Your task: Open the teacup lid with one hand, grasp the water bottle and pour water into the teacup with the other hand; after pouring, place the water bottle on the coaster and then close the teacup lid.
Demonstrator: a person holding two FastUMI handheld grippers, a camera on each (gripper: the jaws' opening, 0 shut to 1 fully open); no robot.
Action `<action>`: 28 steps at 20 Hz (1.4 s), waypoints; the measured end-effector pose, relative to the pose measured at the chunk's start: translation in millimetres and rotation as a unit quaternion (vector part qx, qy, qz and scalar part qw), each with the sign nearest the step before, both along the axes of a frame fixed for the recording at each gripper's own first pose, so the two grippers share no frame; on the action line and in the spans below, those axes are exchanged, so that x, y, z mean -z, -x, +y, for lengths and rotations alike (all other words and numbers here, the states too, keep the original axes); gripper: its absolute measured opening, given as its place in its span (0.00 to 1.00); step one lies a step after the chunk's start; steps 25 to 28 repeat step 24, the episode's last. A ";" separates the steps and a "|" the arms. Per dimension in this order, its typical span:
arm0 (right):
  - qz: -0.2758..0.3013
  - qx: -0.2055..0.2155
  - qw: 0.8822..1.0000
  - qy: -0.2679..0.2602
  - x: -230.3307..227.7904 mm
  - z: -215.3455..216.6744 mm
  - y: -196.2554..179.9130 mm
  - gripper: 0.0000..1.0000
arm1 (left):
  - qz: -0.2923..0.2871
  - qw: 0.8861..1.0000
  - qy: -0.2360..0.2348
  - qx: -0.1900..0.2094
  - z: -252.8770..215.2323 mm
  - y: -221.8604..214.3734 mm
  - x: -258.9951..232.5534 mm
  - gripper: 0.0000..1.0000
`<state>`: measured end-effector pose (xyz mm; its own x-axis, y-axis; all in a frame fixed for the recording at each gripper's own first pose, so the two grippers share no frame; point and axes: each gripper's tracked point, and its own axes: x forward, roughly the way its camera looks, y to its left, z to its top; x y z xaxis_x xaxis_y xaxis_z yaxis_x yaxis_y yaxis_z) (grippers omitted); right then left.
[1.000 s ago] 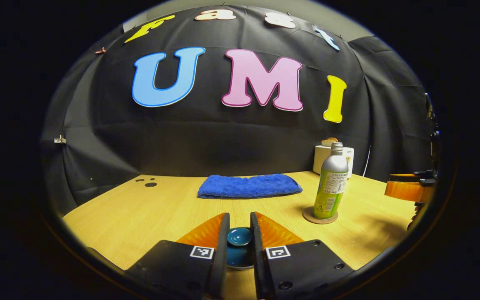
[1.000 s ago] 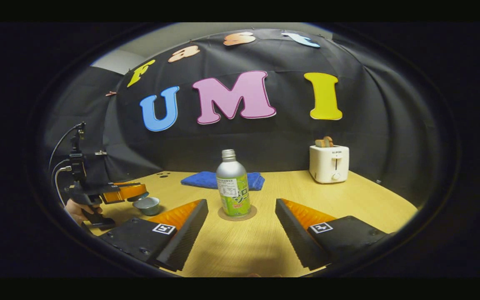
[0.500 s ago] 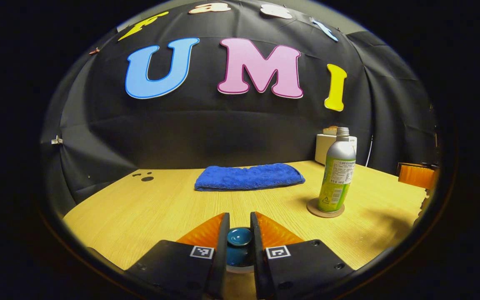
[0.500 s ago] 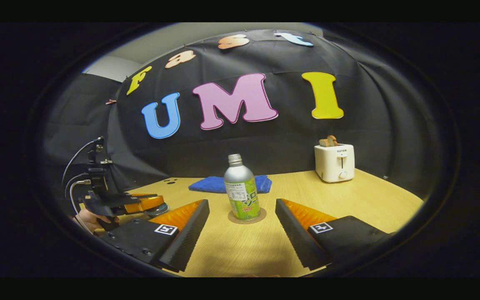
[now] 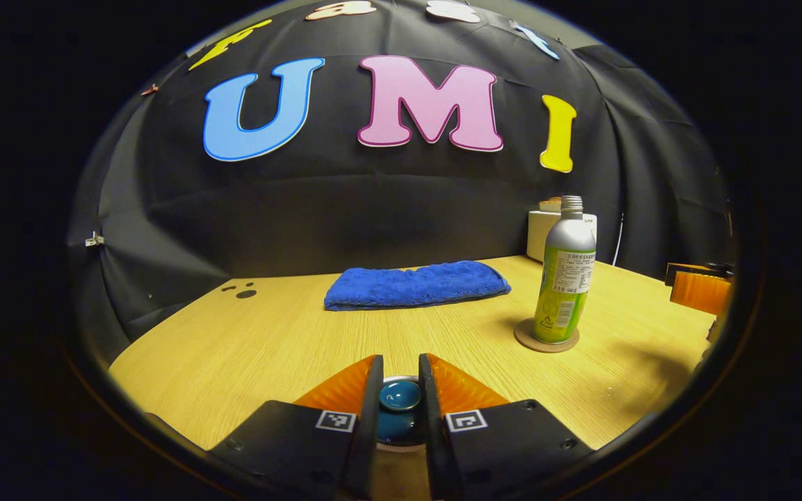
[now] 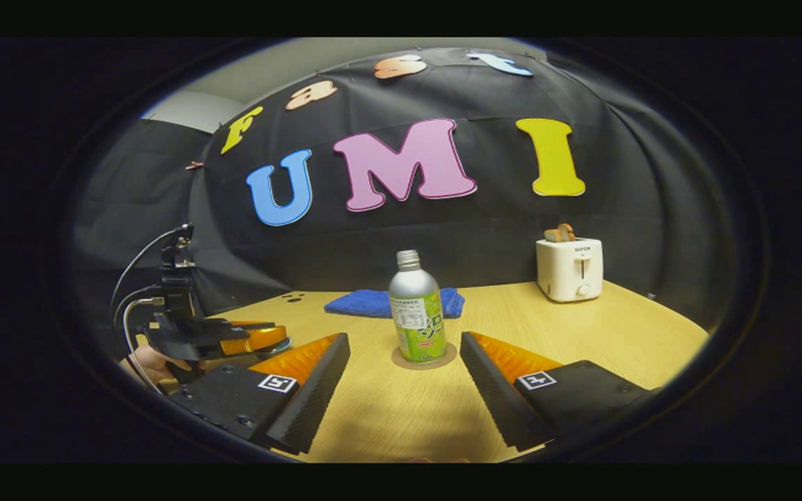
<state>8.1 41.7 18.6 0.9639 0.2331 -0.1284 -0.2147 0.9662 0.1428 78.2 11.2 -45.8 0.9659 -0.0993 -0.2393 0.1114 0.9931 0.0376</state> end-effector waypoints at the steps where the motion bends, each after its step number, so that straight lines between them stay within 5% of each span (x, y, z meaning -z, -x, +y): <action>1: 0.001 0.000 1.000 0.001 1.5 0.9 0.6 0.98 | 0.001 1.000 -0.001 0.001 -0.6 0.0 0.6 0.33; 7: 0.004 -0.001 1.000 0.001 4.2 1.6 2.3 0.98 | -0.007 1.000 -0.001 0.001 -1.8 3.4 -5.2 0.43; 10: -0.002 0.004 1.000 0.008 1.0 -1.6 1.9 0.98 | -0.025 1.000 0.000 -0.001 -2.1 10.7 -17.5 0.86; 12: -0.004 0.008 1.000 0.009 0.2 -3.3 1.7 0.99 | -0.042 0.999 0.003 -0.001 -3.1 18.3 -29.5 0.98; 21: -0.020 0.037 0.999 0.031 6.9 -10.4 0.9 0.99 | -0.147 0.988 0.051 -0.016 -23.2 61.1 -81.6 0.98; 28: -0.013 0.037 0.999 0.038 17.3 -4.8 -1.2 0.99 | -0.149 0.986 0.073 -0.014 -29.5 66.4 -71.6 0.98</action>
